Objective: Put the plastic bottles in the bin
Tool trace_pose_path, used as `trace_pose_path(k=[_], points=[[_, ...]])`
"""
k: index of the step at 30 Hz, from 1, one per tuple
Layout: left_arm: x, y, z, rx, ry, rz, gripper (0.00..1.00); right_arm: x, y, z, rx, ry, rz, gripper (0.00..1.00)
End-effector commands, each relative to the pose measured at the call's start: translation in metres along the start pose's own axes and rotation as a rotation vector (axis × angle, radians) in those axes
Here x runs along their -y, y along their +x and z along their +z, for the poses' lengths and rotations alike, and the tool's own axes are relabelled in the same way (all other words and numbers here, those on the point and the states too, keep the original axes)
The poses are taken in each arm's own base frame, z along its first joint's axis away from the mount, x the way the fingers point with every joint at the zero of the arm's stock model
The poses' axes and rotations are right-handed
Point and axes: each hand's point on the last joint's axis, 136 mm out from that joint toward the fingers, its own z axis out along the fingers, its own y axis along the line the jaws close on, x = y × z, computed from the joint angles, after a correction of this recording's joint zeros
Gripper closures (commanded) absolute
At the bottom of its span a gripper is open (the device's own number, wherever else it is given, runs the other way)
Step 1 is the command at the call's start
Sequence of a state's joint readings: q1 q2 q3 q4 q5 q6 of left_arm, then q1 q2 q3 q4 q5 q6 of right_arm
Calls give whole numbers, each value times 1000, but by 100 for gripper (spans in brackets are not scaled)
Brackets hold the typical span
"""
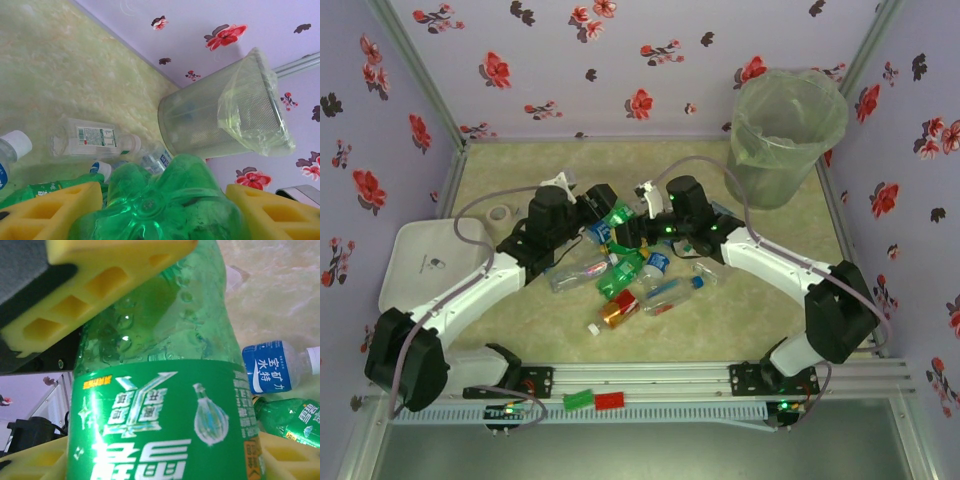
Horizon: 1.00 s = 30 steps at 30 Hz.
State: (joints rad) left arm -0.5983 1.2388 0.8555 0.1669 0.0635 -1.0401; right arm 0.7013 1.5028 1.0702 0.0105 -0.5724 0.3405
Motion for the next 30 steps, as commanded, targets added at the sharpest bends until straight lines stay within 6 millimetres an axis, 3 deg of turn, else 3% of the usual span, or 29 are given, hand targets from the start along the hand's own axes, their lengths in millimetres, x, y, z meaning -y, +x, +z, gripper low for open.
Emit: trace_pose_path(k=[1, 6, 13, 18, 24, 30], points=[[7, 7, -1, -28, 39, 29, 36, 6, -14, 1, 48, 35, -18, 41], [-1, -2, -5, -18, -3, 51, 0, 15, -12, 2, 52, 73, -3, 48], [-18, -27, -13, 30, -59, 64, 0, 33, -7, -12, 79, 204, 20, 48], [-29, -22, -11, 14, -79, 77, 0, 54, 1, -34, 78, 364, 35, 50], [-49, -7, 0, -31, -109, 77, 0, 70, -7, -81, 134, 539, 43, 51], [-61, -1, 23, -71, -115, 127, 0, 75, -49, -153, 310, 672, 49, 52]])
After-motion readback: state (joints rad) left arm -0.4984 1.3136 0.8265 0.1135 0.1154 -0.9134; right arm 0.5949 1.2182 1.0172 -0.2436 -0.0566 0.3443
